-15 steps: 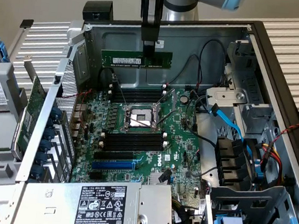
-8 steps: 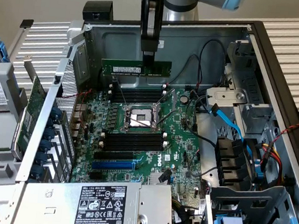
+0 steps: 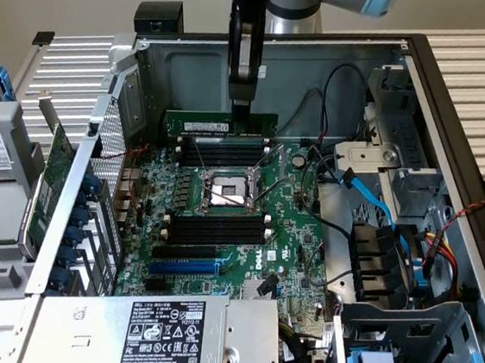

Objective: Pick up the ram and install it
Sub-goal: 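Insert the ram into the slot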

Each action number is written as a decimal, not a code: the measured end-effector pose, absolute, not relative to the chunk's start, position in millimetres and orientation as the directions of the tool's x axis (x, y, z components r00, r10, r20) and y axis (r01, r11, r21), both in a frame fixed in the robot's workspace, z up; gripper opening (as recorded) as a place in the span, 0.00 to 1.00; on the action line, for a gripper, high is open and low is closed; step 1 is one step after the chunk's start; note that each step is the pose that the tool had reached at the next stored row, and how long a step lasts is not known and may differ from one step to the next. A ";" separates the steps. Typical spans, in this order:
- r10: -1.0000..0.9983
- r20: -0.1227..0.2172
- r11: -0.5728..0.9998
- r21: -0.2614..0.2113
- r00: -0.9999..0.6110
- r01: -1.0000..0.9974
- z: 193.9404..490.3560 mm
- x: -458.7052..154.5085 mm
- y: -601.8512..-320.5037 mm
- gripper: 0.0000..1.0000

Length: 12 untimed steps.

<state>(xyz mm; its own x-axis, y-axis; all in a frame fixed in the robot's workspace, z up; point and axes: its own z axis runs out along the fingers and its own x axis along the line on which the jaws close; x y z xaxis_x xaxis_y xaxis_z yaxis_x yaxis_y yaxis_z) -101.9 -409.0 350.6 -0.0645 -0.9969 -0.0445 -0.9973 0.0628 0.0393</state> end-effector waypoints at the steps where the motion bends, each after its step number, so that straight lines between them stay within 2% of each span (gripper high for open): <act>1: -0.997 -0.045 0.063 0.039 -0.065 -0.997 349.3 -101.9 -409.3 0.12; 12: -0.997 -0.036 0.062 0.021 -0.063 -0.998 337.9 -104.6 -409.4 0.12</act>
